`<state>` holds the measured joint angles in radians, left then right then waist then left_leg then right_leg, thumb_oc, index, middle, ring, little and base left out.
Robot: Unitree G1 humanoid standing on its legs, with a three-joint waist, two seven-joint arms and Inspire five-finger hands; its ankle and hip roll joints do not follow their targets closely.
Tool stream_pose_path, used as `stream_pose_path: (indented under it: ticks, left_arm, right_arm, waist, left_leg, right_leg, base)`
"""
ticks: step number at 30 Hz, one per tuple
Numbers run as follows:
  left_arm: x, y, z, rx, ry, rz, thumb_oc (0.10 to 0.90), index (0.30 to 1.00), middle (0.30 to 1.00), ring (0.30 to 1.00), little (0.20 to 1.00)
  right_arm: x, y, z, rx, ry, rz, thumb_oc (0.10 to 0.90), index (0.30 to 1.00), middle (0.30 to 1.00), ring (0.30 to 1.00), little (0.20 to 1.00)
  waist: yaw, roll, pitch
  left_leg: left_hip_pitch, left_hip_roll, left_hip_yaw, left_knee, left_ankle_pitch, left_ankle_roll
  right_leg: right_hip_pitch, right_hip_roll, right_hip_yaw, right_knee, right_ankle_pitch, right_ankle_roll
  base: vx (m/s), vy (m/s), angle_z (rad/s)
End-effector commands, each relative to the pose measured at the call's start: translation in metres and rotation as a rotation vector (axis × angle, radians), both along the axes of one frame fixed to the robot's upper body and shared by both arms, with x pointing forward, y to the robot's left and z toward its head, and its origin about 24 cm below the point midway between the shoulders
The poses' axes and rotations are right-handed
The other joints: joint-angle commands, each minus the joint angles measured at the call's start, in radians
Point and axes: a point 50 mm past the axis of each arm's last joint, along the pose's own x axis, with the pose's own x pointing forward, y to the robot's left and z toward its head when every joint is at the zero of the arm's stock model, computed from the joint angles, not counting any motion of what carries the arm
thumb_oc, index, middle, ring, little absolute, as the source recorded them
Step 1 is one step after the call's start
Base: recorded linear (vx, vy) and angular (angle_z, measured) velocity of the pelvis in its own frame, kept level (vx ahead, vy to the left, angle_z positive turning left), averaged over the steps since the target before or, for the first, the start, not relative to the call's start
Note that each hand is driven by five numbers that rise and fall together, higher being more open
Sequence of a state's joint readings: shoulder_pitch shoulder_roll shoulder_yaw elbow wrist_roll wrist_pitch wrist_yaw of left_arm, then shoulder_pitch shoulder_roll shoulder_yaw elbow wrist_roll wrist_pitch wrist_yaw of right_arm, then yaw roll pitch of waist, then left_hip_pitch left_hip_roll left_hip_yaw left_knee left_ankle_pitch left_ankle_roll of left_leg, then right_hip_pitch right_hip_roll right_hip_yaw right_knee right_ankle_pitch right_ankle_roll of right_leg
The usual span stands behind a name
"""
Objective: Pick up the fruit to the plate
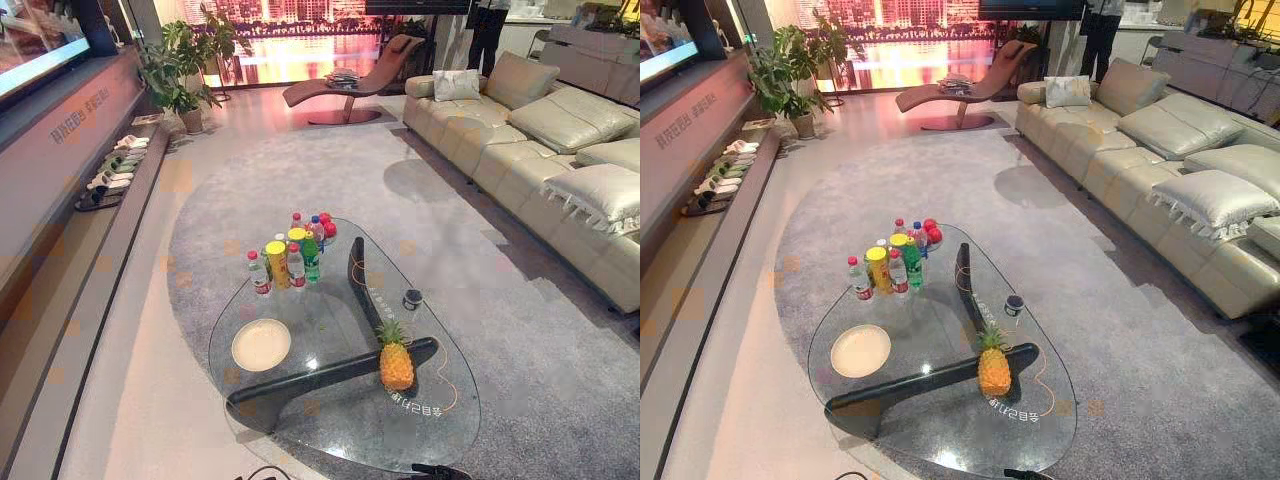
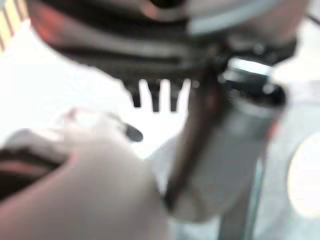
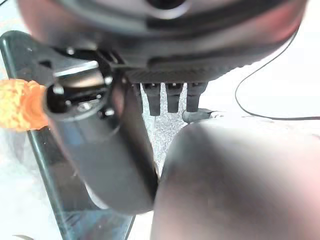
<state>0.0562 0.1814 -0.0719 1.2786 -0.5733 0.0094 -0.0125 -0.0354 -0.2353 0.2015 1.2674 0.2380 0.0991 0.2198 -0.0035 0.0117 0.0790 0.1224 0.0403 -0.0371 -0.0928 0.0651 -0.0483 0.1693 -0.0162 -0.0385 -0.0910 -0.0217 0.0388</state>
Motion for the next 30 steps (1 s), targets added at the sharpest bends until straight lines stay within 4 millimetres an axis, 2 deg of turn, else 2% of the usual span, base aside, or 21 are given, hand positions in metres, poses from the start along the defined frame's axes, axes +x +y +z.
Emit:
stream_pose_path:
  ticks: [1,18,23,30]
  left_arm:
    - [0.031,-0.003,0.003,-0.002,-0.056,-0.039,0.800,0.900,0.900,0.900,0.900]
    - [0.028,-0.003,0.003,0.009,-0.050,-0.052,0.800,0.900,0.900,0.900,0.900]
    - [0.027,-0.004,0.003,0.015,-0.046,-0.044,0.800,0.900,0.900,0.900,0.900]
    - [0.029,-0.001,0.003,0.023,-0.057,-0.020,0.800,0.900,0.900,0.900,0.900]
  right_arm:
    - [-0.017,0.000,-0.004,-0.017,0.101,0.066,0.800,0.900,0.900,0.900,0.900]
    - [-0.019,0.001,-0.005,-0.028,0.110,0.059,0.800,0.900,0.900,0.900,0.900]
    - [-0.018,-0.003,-0.004,-0.099,0.103,0.064,0.800,0.900,0.900,0.900,0.900]
    - [-0.012,-0.017,-0.001,-0.234,0.061,-0.003,0.800,0.900,0.900,0.900,0.900]
  waist:
    - [0.004,-0.035,0.030]
    - [0.008,-0.036,0.035]
    - [0.007,-0.035,0.041]
    - [0.006,-0.037,0.065]
  left_leg:
    - [0.039,-0.087,0.049,0.006,-0.110,0.033]
    - [0.042,-0.091,0.046,0.006,-0.111,0.035]
    - [0.037,-0.092,0.046,0.006,-0.110,0.037]
    - [0.019,-0.088,0.051,0.006,-0.103,0.038]
  right_leg:
    - [-0.030,0.000,0.039,0.004,0.044,0.046]
    - [-0.027,-0.001,0.039,0.004,0.046,0.047]
    - [-0.033,-0.001,0.041,0.004,0.047,0.048]
    - [-0.054,0.002,0.045,0.004,0.055,0.048]
  base:
    - [-0.05,0.141,-0.79]
    - [0.00,0.000,0.00]
    - [0.00,0.000,0.00]
    - [0.00,-0.013,-0.03]
